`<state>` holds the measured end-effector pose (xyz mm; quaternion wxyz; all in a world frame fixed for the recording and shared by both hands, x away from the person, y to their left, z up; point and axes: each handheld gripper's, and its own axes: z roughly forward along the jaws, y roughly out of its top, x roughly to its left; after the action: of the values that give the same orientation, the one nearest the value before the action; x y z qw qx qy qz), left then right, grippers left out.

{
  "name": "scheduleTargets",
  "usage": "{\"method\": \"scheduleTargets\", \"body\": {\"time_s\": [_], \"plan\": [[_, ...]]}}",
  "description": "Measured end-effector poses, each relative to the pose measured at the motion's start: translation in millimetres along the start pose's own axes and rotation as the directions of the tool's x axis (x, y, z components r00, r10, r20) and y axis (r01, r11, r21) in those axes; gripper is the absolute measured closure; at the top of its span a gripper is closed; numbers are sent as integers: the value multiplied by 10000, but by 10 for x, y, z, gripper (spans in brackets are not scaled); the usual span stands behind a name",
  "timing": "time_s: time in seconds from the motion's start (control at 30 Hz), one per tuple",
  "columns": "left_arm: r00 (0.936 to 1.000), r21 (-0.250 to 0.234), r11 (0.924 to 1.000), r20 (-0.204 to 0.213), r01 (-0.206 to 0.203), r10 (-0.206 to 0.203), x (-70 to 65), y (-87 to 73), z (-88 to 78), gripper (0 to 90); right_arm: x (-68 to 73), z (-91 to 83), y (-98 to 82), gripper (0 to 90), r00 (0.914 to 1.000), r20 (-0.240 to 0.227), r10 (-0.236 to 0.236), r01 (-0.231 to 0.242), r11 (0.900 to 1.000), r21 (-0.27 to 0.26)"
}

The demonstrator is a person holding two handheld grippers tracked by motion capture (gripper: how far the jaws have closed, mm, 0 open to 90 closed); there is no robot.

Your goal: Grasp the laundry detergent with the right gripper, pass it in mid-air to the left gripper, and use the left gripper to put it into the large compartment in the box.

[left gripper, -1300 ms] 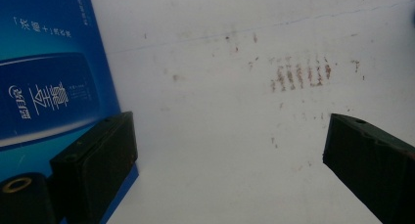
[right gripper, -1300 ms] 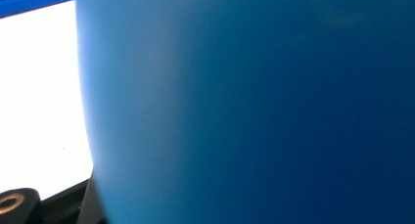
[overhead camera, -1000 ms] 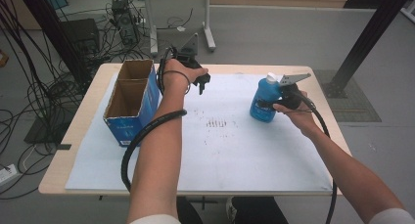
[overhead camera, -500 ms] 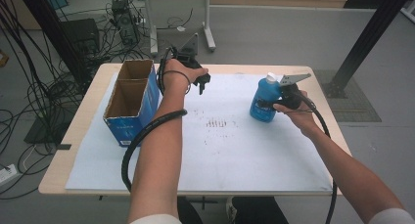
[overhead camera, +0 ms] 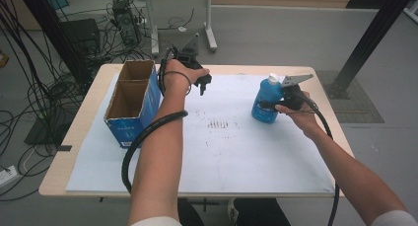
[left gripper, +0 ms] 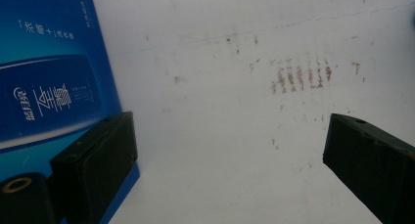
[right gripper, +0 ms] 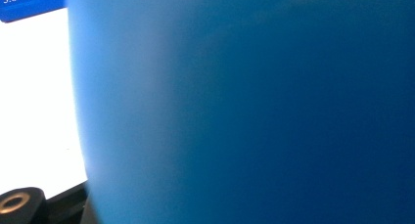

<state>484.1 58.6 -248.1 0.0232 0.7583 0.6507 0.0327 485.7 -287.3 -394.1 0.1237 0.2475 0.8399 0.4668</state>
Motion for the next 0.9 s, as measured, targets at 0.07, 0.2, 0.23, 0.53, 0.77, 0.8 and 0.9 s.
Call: {"method": "scheduleTargets", "body": {"time_s": [0.07, 0.2, 0.23, 0.53, 0.77, 0.8, 0.9], "plan": [[10000, 8, 10000, -5, -13, 13, 3, -2, 1, 63, -2, 0, 0, 427, 10000, -10, 3, -3, 10000, -5], [10000, 19, 10000, -9, -20, 20, 4, -4, 3, 63, -3, 1, -1, 428, 10000, -20, 8, -8, 10000, -13], [10000, 16, 10000, -13, -25, 25, 5, -4, 4, 63, -3, 1, -1, 428, 10000, -20, 8, -8, 10000, -13], [10000, 4, 10000, -63, -21, 21, 2, 1, -23, 63, -11, 0, 0, 433, 10000, -86, 11, -11, 10000, 1], [9999, -6, 10000, -121, -6, 6, -1, 6, -35, 63, -14, 0, 0, 438, 9999, -111, 8, -8, 10000, 8], [9999, -10, 10000, -121, -5, 4, -3, 7, -36, 63, -12, 0, 1, 438, 9999, -102, 12, -11, 10000, 13], [9999, 6, 10000, -129, -14, 14, -4, 10, -34, 62, -11, -1, 1, 442, 9999, -105, 22, -21, 10000, 30]]}}
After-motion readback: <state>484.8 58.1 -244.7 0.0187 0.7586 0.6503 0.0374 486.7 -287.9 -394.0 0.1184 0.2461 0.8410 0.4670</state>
